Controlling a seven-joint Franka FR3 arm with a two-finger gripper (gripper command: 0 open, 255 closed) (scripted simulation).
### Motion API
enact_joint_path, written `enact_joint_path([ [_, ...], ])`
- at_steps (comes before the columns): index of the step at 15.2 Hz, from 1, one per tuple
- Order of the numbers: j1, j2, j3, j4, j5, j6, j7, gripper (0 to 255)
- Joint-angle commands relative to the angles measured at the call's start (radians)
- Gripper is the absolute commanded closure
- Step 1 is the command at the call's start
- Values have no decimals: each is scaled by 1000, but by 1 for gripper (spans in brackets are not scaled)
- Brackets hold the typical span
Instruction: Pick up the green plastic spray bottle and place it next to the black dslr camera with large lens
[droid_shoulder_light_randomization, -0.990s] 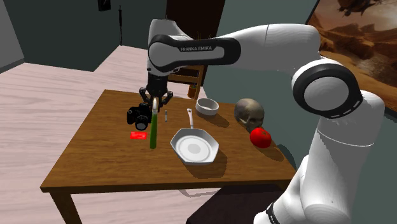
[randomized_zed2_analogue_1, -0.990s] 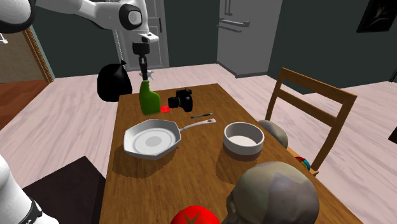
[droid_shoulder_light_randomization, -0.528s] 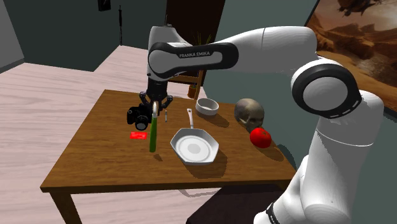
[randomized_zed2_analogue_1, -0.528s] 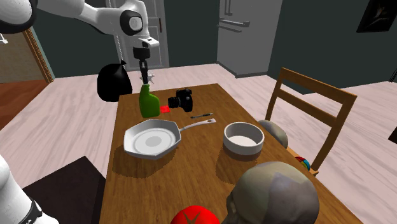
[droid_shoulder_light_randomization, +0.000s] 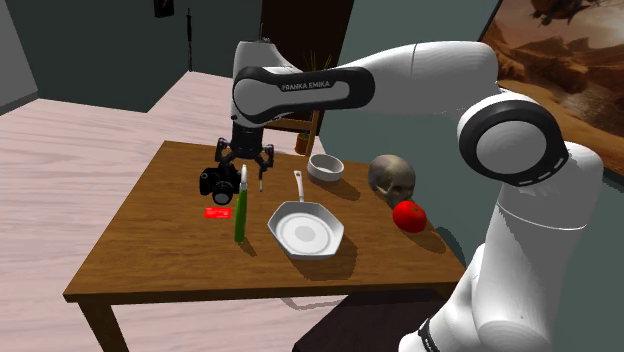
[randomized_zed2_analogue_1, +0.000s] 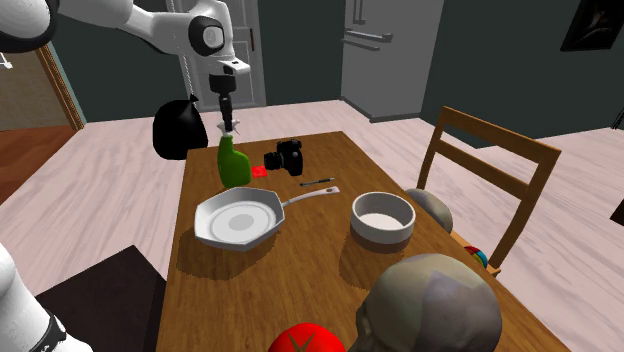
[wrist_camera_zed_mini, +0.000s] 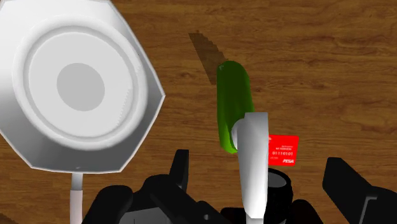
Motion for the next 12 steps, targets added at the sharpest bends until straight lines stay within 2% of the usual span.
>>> enact_joint_path([
  [1,0,0,0,0,0,0,0,0],
  [5,-1,-16,0,105,0,-121,0,0],
  [12,-1,-16,0,105,0,-121,0,0],
])
